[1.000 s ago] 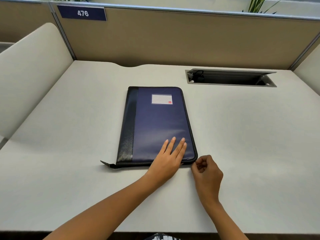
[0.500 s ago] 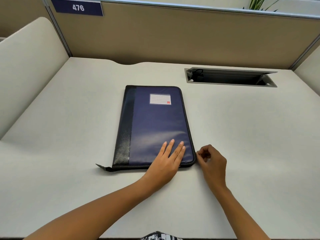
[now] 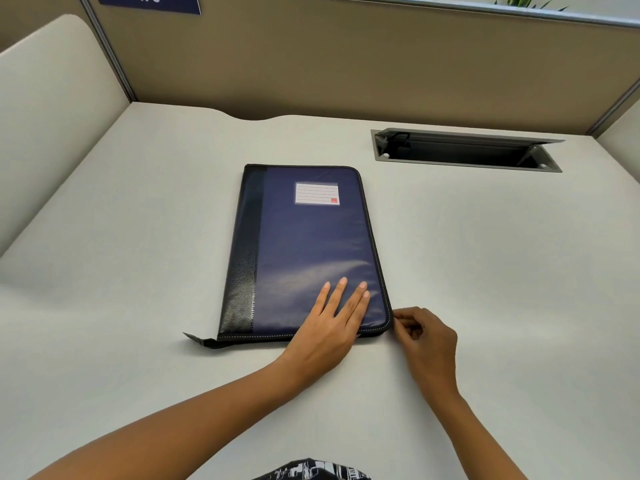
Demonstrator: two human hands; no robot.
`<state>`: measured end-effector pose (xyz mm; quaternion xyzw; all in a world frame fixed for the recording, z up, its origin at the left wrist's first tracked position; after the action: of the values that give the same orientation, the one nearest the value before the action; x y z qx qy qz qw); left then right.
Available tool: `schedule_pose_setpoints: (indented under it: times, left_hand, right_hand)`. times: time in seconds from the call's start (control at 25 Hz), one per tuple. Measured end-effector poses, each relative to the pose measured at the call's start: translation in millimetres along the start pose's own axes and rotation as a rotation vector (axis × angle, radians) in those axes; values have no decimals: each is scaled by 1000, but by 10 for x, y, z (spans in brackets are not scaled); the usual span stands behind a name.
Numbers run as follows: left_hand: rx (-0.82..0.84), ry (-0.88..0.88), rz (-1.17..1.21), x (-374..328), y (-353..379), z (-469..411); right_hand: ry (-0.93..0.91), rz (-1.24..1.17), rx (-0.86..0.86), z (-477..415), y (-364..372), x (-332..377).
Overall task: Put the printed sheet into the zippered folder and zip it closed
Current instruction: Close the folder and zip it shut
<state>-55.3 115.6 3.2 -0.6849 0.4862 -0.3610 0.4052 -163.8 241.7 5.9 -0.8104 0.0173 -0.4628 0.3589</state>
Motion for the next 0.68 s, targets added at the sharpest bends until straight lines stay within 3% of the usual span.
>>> schedule_pose_setpoints:
  times: [0.24,0.68]
  left_hand:
    - [-38,35,11,-8,-19,3]
    - [-7,77,-22,-8,11,14]
  right_hand:
    - [-36,64,-30,-110,27,13]
    - [-198,161,76,-943,282,-40]
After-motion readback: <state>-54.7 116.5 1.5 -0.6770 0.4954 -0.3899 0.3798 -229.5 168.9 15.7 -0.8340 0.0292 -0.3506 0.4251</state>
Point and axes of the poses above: each hand's wrist, its own z-axis away from the middle knuckle, its own y-axis out of the palm, x = y × z, the point moved 5 cm from there along -z, towards the middle knuckle, and after that the axes turned 7 degrees about -y, right-handed, at the moved point
